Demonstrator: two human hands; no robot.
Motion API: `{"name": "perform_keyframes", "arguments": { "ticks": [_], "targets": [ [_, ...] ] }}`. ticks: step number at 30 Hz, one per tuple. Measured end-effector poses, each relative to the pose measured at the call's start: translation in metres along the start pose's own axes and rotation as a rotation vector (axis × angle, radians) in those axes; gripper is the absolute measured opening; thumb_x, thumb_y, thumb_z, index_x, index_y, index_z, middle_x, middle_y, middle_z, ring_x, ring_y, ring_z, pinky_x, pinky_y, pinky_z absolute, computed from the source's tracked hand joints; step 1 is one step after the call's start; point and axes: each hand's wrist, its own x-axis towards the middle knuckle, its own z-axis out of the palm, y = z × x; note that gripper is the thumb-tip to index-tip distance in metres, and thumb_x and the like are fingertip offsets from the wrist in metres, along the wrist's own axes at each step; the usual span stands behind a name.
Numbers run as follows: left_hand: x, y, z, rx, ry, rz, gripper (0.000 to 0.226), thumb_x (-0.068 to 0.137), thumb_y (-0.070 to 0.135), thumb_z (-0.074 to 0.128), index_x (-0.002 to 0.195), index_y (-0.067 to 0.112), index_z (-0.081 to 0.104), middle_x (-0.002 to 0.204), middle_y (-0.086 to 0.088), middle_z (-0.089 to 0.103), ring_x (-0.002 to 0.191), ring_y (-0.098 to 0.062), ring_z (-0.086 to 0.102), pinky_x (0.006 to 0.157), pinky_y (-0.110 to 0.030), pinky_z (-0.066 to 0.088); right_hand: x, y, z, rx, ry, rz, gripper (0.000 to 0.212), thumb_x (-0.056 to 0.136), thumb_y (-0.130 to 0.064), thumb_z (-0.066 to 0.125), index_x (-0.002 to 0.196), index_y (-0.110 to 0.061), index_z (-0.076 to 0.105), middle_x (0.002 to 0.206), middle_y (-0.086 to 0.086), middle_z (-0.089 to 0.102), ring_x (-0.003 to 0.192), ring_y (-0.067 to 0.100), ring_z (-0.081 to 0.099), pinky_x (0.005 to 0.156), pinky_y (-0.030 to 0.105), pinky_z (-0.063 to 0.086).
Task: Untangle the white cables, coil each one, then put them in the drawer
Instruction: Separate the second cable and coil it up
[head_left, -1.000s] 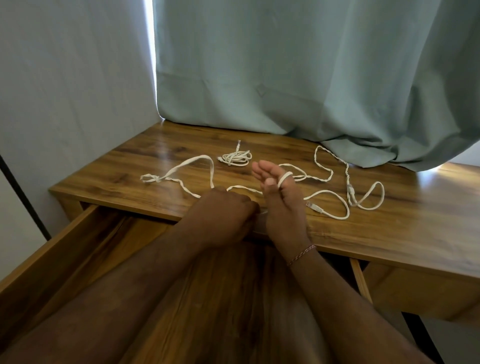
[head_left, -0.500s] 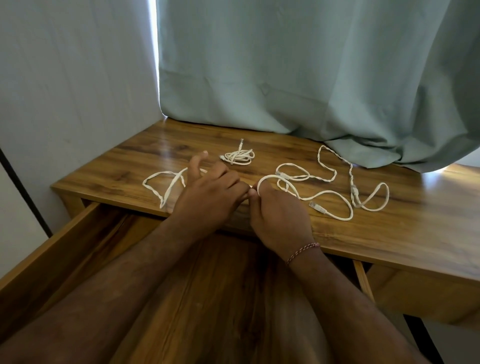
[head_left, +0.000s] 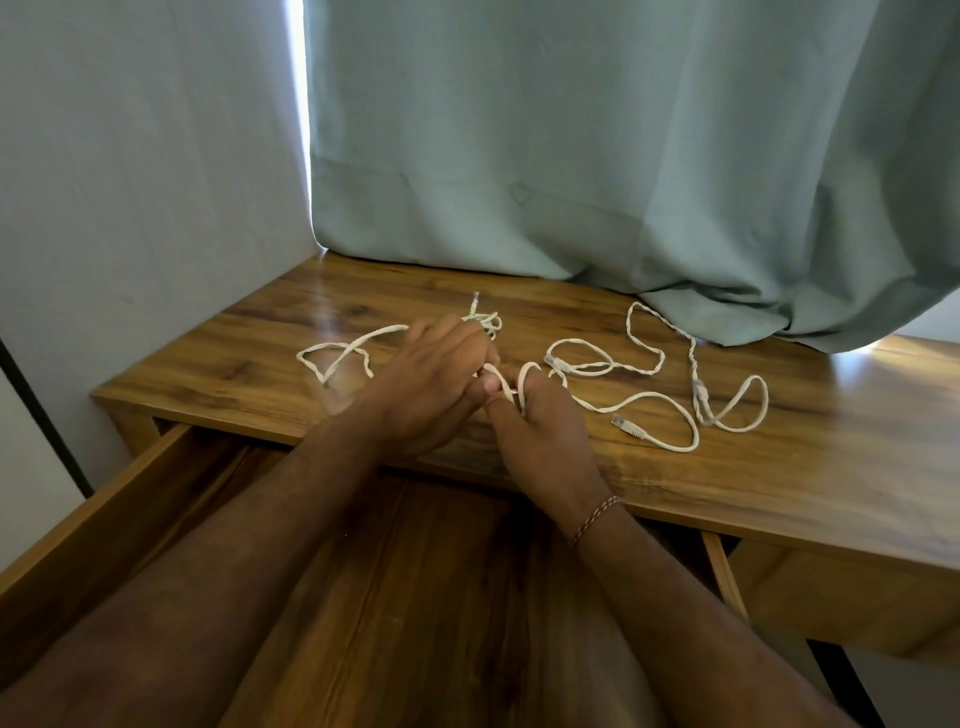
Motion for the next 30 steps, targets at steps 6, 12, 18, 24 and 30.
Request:
{"name": "perform_keyframes", "arguments": {
  "ticks": [6,12,18,24,30],
  "targets": [
    [0.0,-0.008,0.025,-0.107,-0.078,-0.015,0.039,0.108,0.044,0.026,0.105,0.017,0.055,0.107,0.002,0.055,0.101,-0.019,0.05,0.094,-0.045,0.038,0.003,0.009,-0.013,0.747,-0.365,0.465,0.04,0.104,-0.027,0.051,0.068,-0.01,0.055,0.044,0.0,0.035,0.034,0.009,0.029,0.043,0.022,0.017],
    [-0.009,-0.02,0.043,-0.236,-0.088,-0.116,0.021,0.104,0.036,0.045,0.115,0.021,0.056,0.116,0.005,0.056,0.113,-0.016,0.054,0.106,-0.048,0.035,0.003,0.019,-0.004,1.507,-0.739,0.285,0.038,0.111,-0.031,0.032,0.093,-0.007,0.056,0.043,-0.006,0.034,0.033,0.005,0.031,0.041,0.021,0.026],
    [-0.01,-0.011,0.045,-0.274,-0.125,-0.102,0.031,0.102,0.037,0.045,0.115,0.011,0.055,0.101,-0.006,0.068,0.09,-0.029,0.065,0.076,-0.04,0.049,0.01,0.008,-0.006,1.688,-0.194,0.231,0.025,0.107,-0.02,0.037,0.102,-0.01,0.059,0.056,-0.006,0.042,0.045,0.008,0.038,0.053,0.026,0.037],
    [-0.01,-0.007,0.047,-0.158,-0.181,-0.058,0.02,0.105,0.032,0.047,0.104,0.016,0.059,0.086,-0.002,0.068,0.077,-0.028,0.062,0.065,-0.037,0.041,0.015,0.007,-0.019,1.71,0.051,0.26,0.018,0.104,-0.017,0.039,0.109,-0.011,0.055,0.075,0.0,0.055,0.063,0.013,0.05,0.067,0.028,0.046],
    [-0.012,-0.001,0.043,-0.172,-0.231,-0.035,0.019,0.103,0.035,0.05,0.1,0.02,0.062,0.089,0.004,0.068,0.079,-0.02,0.064,0.065,-0.033,0.047,0.006,0.009,0.005,1.278,0.281,0.264,0.03,0.111,-0.011,0.033,0.128,-0.002,0.056,0.117,0.014,0.074,0.103,0.023,0.071,0.092,0.033,0.055]
  ]
}}
